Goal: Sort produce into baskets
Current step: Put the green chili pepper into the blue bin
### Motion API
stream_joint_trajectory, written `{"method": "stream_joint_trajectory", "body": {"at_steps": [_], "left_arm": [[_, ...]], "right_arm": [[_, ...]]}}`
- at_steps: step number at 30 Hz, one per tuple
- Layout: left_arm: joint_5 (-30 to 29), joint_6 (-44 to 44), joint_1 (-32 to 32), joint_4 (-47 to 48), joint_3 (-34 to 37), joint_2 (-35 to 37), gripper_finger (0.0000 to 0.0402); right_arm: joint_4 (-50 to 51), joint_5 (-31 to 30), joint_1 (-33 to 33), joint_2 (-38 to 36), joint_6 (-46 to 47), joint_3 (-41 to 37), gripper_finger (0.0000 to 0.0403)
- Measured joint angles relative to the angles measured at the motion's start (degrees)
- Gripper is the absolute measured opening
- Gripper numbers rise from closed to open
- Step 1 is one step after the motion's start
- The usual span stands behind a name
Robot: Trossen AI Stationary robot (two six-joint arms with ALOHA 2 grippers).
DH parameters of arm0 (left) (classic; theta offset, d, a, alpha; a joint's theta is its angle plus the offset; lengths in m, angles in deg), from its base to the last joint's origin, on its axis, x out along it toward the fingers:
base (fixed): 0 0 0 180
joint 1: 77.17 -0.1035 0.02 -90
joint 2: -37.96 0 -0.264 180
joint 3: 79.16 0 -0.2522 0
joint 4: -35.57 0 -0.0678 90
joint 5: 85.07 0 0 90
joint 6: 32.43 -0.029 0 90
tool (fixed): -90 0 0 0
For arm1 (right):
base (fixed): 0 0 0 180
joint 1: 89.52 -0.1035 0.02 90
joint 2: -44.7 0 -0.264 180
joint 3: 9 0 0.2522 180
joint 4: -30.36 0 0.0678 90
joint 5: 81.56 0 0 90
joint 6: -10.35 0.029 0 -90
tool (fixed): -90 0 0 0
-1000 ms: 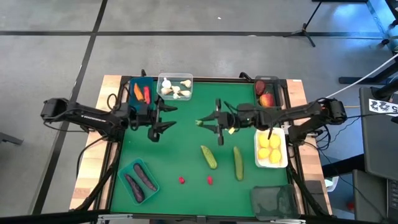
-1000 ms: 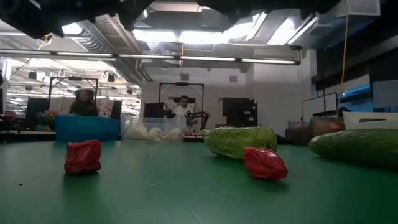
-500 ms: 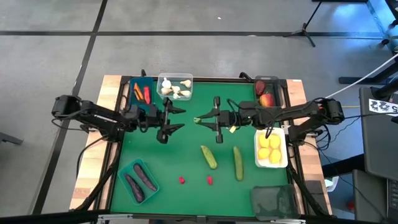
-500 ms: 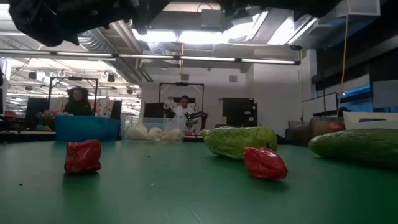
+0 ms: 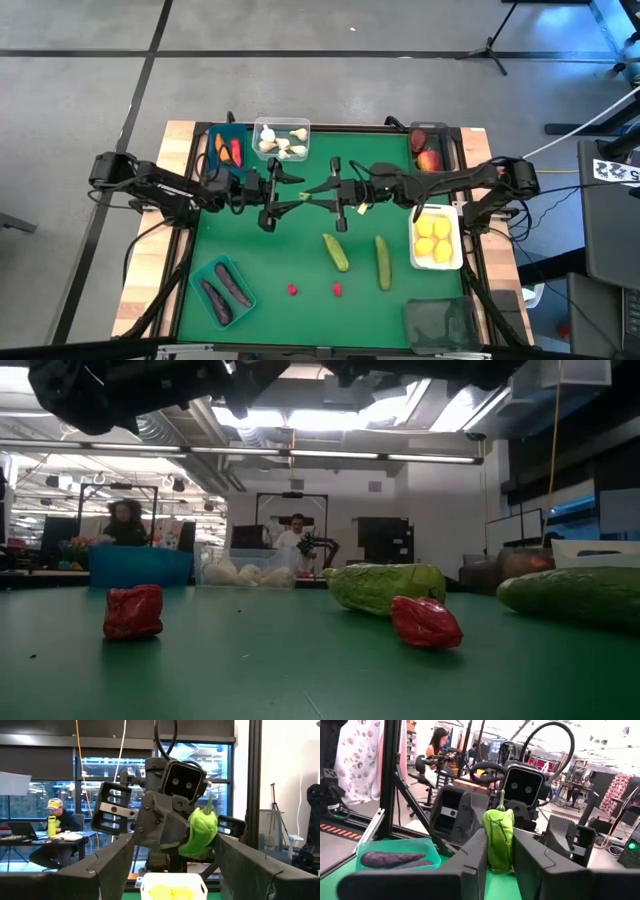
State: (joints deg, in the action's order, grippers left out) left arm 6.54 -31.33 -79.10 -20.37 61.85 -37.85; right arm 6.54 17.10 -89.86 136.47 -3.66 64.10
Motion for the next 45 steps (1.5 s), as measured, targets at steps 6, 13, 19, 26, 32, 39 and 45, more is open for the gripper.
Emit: {"method": "stream_joint_trajectory", "body": {"at_steps": [6, 13, 19, 26, 32, 39, 45], "left_arm": [[0.4, -0.4, 0.7, 0.3, 0.1, 0.0, 0.0273], [0.6, -1.1, 1.2, 0.2, 0.1, 0.0, 0.0272], [0.6, -1.2, 1.2, 0.1, 0.1, 0.0, 0.0272], [2.9, -2.7, 1.4, 0.4, 0.1, 0.0, 0.0259], [2.6, -4.2, 1.9, 0.0, 0.1, 0.0, 0.0212], [2.4, -4.2, 1.9, -0.4, 0.1, 0.0, 0.0175], [2.3, -4.2, 1.9, -0.4, 0.1, 0.0, 0.0155]], "right_arm": [[0.7, 0.0, 0.0, 1.2, 0.0, 0.4, 0.0079], [2.0, 0.0, 0.0, 1.2, 0.0, 0.4, 0.0079], [1.8, 0.0, 0.0, 1.2, 0.0, 0.4, 0.0079], [1.7, 0.0, 0.0, 1.2, -0.1, 0.4, 0.0079], [1.8, 0.0, 0.0, 1.2, -0.1, 0.4, 0.0079], [2.6, -0.1, 0.0, 1.2, -0.1, 0.4, 0.0079], [2.6, -0.1, 0.0, 1.2, -0.1, 0.4, 0.0079]]}}
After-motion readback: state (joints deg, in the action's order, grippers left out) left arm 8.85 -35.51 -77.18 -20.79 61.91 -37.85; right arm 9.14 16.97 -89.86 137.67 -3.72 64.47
